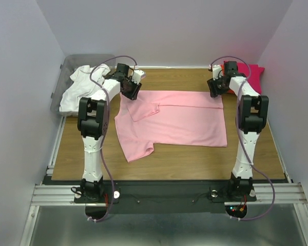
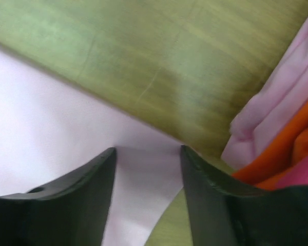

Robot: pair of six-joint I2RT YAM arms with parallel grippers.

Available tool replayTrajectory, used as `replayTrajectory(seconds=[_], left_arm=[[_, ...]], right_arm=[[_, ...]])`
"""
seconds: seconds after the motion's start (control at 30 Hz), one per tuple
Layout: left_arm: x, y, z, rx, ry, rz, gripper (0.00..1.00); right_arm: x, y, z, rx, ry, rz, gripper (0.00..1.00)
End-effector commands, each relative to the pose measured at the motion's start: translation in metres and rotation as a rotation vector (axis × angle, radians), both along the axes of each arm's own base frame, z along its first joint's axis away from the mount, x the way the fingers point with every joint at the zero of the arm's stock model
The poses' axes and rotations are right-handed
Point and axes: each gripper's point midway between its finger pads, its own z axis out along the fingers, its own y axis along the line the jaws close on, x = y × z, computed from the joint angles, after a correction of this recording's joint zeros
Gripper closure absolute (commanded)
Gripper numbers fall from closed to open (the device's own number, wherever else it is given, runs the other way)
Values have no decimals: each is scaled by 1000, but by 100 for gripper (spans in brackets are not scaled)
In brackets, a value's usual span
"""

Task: Fold and stack the t-shirts
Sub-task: Fold the tshirt

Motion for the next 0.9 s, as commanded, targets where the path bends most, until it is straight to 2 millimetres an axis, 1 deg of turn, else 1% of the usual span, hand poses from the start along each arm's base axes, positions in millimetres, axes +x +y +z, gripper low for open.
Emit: replayTrajectory(seconds=[0.0,0.03,0.07,0.1,0.17,0.2,0.23,0.27,0.3,0.33,0.37,0.4,0.43,0.47,0.5,0.53,0.57,0.63,0.67,0.77,0.87], left_arm=[[-18,-12,102,-89,-105,-104,53],[-26,-13,111,-100,-112,-122,53],[-44,-11,124,-105,-121,-133,50],[-55,-11,129,-111,-125,-164,47],[-77,-8,134,-110,-121,-192,45],[-100,-3,134,-100,-113,-221,45],[-112,-1,131,-100,-100,-233,45],[-132,5,124,-91,-81,-237,45],[-142,7,120,-86,-72,-246,45],[-151,10,117,-79,-70,-260,45],[-160,12,123,-78,-90,-261,46],[-175,16,106,-71,-47,-262,46],[-182,18,103,-66,-41,-269,46],[-189,19,105,-66,-48,-275,46],[-197,21,97,-64,-25,-271,47],[-201,23,94,-60,-19,-269,47],[-206,24,91,-58,-16,-268,47],[-211,26,89,-56,-13,-262,47],[-215,27,87,-59,-9,-259,47],[-219,26,84,-66,-1,-257,47],[-225,28,77,-63,17,-253,47]], right_arm=[[-21,17,94,40,-146,105,35],[-33,20,106,31,-160,145,34],[-59,26,119,42,-151,186,34],[-73,29,123,19,-150,233,34],[-102,30,123,-3,-119,276,36],[-134,30,115,-17,-72,308,38],[-150,31,110,-30,-45,329,39],[-170,31,104,-41,-17,348,43],[-198,30,81,-45,58,367,44],[-214,28,87,-72,45,372,45],[-227,27,83,-84,58,382,46],[-248,25,64,-97,106,401,48],[-256,24,64,-110,104,405,48],[-265,22,67,-127,90,404,49],[-273,21,62,-139,99,415,50],[-286,19,50,-149,132,420,50],[-291,17,49,-163,117,422,51],[-298,14,42,-185,116,427,52],[-304,11,33,-204,114,425,52],[-310,7,24,-228,116,432,52],[-311,6,17,-233,123,434,52]])
